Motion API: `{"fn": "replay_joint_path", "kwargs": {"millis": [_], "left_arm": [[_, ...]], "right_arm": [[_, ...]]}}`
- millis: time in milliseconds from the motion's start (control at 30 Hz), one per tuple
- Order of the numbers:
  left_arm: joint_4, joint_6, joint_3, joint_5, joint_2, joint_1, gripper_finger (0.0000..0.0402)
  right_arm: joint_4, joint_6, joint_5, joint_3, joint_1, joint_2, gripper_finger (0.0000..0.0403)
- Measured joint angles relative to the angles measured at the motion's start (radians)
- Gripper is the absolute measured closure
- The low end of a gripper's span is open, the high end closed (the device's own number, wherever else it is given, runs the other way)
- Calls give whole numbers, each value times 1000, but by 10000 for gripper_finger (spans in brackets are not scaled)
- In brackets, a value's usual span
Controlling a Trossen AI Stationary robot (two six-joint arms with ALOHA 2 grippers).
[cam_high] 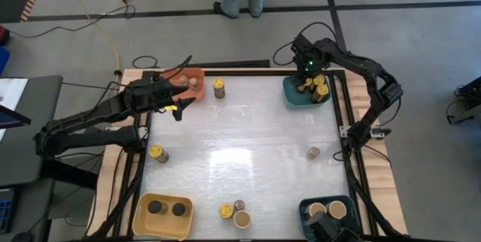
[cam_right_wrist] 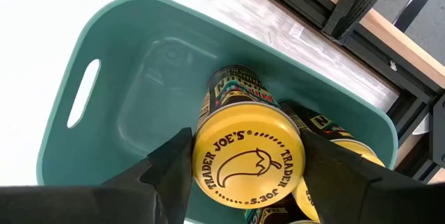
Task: Sort spices by type
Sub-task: Put the middle right yellow seasoning bottle into the light blue bin, then put the bottom yellow seasoning bottle into the light blue bin
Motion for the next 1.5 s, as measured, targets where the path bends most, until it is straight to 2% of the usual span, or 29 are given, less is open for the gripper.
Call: {"fn": "replay_joint_path", "kwargs": {"millis": [133,467,633,800,1033,1200,1500], "left_arm": [[0,0,0,0,0,0,134],[1,0,0,0,0,0,134],[1,0,0,0,0,0,134],[1,0,0,0,0,0,134],[1,-1,0,0,0,0,134],[1,-90,0,0,0,0,134],[6,-69,0,-3,0,1,134]], "right_arm": [[0,0,2,0,0,0,138],[1,0,7,0,0,-1,81],[1,2,8,0,0,-9,73],[9,16,19,0,0,-71,73],[76,84,31,0,9,-245,73],[133,156,30,1,61,-353,74],[152,209,28,1,250,-417,74]]}}
